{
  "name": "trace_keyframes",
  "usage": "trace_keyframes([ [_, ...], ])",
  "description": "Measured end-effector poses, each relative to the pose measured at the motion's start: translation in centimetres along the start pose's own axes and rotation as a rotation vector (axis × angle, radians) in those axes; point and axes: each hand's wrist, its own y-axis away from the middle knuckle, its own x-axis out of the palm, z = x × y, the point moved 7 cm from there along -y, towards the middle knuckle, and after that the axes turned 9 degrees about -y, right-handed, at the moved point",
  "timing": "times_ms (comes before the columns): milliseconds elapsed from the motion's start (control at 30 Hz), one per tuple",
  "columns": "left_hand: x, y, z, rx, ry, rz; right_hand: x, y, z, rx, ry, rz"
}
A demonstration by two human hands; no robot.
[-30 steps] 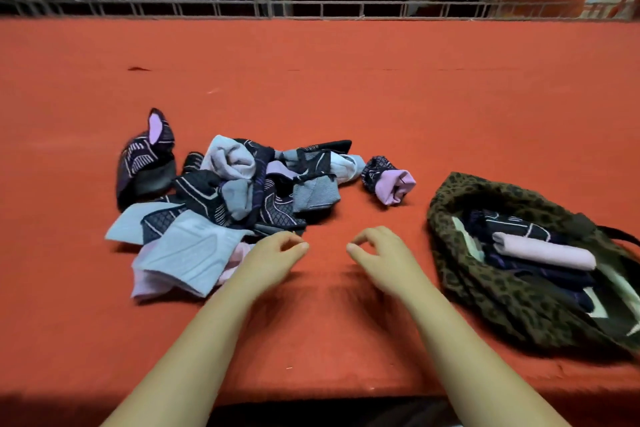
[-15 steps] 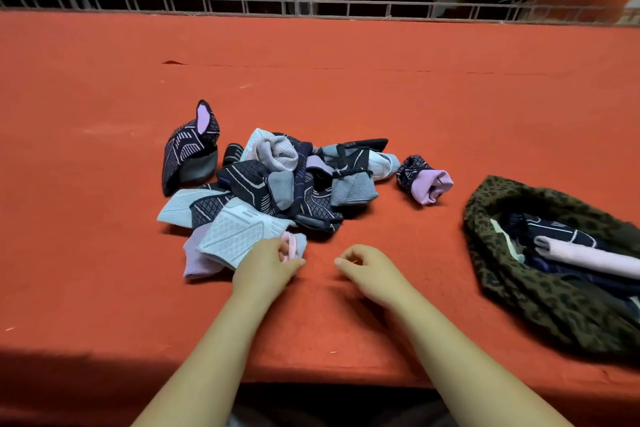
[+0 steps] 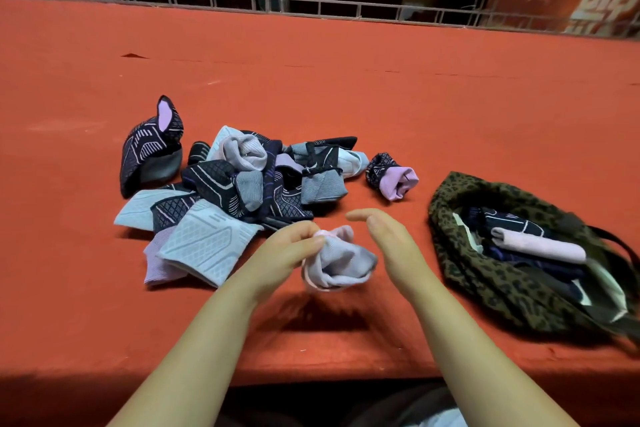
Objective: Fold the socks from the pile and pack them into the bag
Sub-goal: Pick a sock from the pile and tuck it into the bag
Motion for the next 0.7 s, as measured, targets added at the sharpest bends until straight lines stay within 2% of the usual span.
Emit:
trace_keyframes([
  [100,1.2,0.1,-0.4,0.02,0.087,0.105,1.0,0.6,0.1,0.016,-0.102,0.163],
  [267,1.1,0.6,0.0,-0.005,0.183,0.056,2.4,1.6,-2.8,0.219,-0.126,0.26],
  [433,-0.1,0.6,1.6,-0.078,0.114,-0.086,3.3,2.3,-2.8,0.241,-0.193,0.108],
  [533,-1.5,0.7,2.5,-0.123,0.227,-0.213,2.0,1.9,-2.9,0.209,-0.292,0.004],
  [700,-2.4,0.6,2.5,-0.177,0.281,-0.305,-0.8,1.9,-4.2,0.307,-0.454,-0.117],
])
